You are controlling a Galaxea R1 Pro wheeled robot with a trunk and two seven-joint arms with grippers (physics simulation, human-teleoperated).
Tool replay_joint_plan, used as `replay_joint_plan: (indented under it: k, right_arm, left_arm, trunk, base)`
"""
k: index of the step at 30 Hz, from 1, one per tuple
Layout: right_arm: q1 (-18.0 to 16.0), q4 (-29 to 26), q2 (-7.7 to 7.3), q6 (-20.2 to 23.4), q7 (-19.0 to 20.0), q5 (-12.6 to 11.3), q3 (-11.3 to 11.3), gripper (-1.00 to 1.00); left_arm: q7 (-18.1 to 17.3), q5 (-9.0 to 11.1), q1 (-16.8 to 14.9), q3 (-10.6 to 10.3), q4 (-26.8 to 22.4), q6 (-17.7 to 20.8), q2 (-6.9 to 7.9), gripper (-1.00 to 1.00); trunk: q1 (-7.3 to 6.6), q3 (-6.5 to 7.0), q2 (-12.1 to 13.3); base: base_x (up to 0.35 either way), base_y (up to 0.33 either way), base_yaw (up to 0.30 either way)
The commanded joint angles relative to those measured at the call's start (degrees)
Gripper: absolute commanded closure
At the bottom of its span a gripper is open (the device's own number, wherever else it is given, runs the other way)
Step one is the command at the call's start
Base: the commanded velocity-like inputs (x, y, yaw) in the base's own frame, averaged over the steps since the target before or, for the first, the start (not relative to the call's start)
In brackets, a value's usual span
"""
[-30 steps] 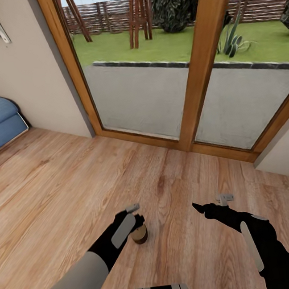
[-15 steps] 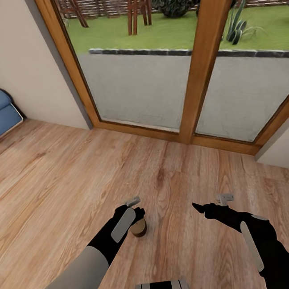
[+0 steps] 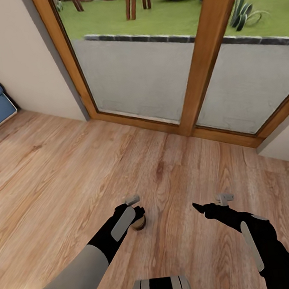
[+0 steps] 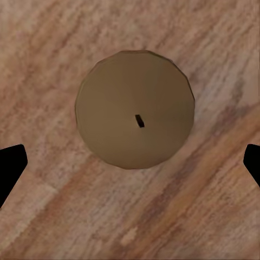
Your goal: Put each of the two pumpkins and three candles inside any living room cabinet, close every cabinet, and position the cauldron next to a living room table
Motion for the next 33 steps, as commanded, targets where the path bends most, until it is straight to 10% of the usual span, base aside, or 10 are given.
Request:
replay_joint_plan:
  k: [1, 14, 33]
  right_arm:
    - [0.00, 0.00, 0.00, 0.01, 0.00, -0.01, 0.00, -1.00]
    - [0.00, 0.05, 0.08, -0.01, 0.00, -0.01, 0.00, -1.00]
    - [0.00, 0.06, 0.13, -0.01, 0.00, -0.01, 0.00, -1.00]
  left_arm:
    - [0.00, 0.01, 0.01, 0.00, -0.05, 0.00, 0.00, -1.00]
    - [0.00, 0.07, 0.00, 0.00, -0.23, 0.00, 0.00, -1.00]
    - [-0.17, 0.09, 0.06, -0.25, -1.94, -0.11, 0.49, -1.00]
  trunk:
    - [0.02, -0.23, -0.02]
    - [0.36, -3.11, -0.19]
    - [0.36, -3.11, -0.19]
  base:
    - [0.000, 0.000, 0.000]
    - [0.000, 0.000, 0.000]
    - [0.081, -0.008, 0.000]
